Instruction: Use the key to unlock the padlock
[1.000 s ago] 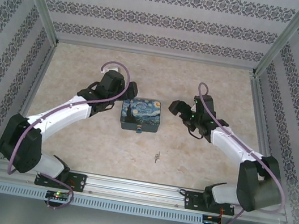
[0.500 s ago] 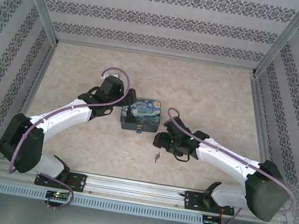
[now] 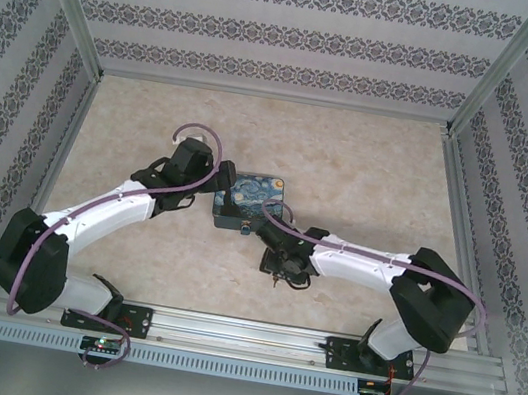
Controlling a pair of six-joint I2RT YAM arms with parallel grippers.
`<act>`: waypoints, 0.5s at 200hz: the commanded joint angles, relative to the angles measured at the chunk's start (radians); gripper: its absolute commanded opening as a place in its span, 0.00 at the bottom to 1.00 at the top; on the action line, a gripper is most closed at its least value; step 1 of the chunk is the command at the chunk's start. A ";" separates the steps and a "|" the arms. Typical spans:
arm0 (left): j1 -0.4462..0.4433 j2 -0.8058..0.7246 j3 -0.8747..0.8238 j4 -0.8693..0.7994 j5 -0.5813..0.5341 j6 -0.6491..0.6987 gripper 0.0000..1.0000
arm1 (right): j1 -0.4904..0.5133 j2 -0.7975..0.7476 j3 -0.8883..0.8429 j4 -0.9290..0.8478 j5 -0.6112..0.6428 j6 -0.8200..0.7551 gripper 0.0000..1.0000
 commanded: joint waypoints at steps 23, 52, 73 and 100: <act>0.010 -0.020 -0.013 -0.013 0.010 -0.018 0.99 | 0.020 0.027 0.027 -0.049 0.042 0.044 0.51; 0.010 -0.019 -0.017 -0.008 0.012 -0.021 0.99 | 0.027 0.026 0.016 -0.051 0.044 0.055 0.49; 0.008 -0.017 -0.017 -0.008 0.012 -0.021 0.99 | 0.045 0.029 0.016 -0.051 0.047 0.062 0.49; 0.009 -0.014 -0.018 -0.011 0.017 -0.020 0.99 | 0.069 0.051 0.023 -0.054 0.050 0.073 0.48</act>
